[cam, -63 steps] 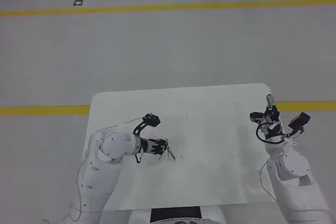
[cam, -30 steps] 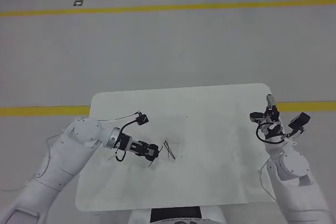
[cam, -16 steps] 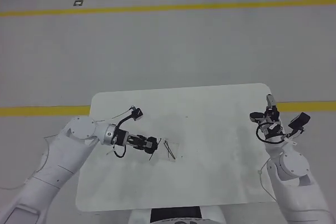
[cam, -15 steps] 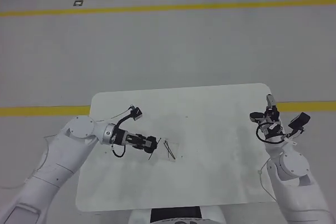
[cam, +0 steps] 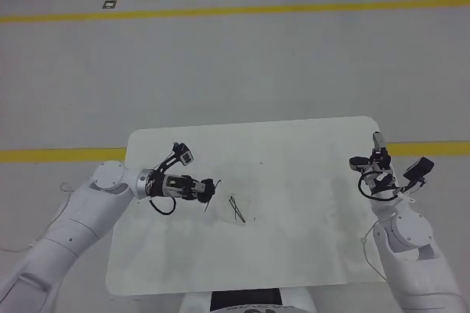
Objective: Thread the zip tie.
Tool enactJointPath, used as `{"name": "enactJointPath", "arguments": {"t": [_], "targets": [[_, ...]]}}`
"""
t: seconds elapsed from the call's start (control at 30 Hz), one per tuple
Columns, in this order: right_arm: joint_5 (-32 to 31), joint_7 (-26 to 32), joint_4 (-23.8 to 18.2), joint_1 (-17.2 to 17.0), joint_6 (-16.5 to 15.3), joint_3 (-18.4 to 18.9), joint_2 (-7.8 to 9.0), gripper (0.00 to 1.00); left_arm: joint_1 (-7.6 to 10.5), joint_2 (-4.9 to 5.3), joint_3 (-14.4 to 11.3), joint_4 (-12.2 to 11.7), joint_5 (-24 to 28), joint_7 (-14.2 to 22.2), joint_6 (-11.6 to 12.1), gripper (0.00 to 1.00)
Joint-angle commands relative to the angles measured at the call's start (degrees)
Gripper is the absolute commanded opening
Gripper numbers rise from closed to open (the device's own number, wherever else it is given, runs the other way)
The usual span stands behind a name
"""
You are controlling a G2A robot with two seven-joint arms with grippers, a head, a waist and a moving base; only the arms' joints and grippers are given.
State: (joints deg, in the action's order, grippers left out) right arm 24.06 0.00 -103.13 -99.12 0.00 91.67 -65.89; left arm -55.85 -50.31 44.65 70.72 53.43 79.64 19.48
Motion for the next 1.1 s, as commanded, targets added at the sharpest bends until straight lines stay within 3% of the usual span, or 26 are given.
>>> {"name": "enactJointPath", "arguments": {"t": [0.0,0.33,0.6,0.73,0.93,0.97,1.0,1.07], "targets": [[0.0,0.0,0.0,0.0,0.0,0.0,0.00,1.00,0.47,0.50,-1.4,-0.3,3.1,0.0,0.0,0.00],[0.0,0.0,0.0,0.0,0.0,0.0,0.00,1.00,3.23,2.39,-8.5,-0.3,12.8,0.0,0.0,0.00],[0.0,0.0,0.0,0.0,0.0,0.0,0.00,1.00,5.01,3.30,-11.3,-0.5,14.3,0.0,0.0,0.00],[0.0,0.0,0.0,0.0,0.0,0.0,0.00,1.00,5.08,3.48,-11.2,-0.2,13.8,0.0,0.0,0.00],[0.0,0.0,0.0,0.0,0.0,0.0,0.00,1.00,4.64,3.61,-8.8,2.7,7.5,0.0,0.0,0.00],[0.0,0.0,0.0,0.0,0.0,0.0,0.00,1.00,4.40,3.66,-7.8,2.8,5.5,0.0,0.0,0.00],[0.0,0.0,0.0,0.0,0.0,0.0,0.00,1.00,4.27,3.71,-6.9,1.2,2.7,0.0,0.0,0.00],[0.0,0.0,0.0,0.0,0.0,0.0,0.00,1.00,4.27,3.71,-6.9,1.2,2.7,0.0,0.0,0.00]]}}
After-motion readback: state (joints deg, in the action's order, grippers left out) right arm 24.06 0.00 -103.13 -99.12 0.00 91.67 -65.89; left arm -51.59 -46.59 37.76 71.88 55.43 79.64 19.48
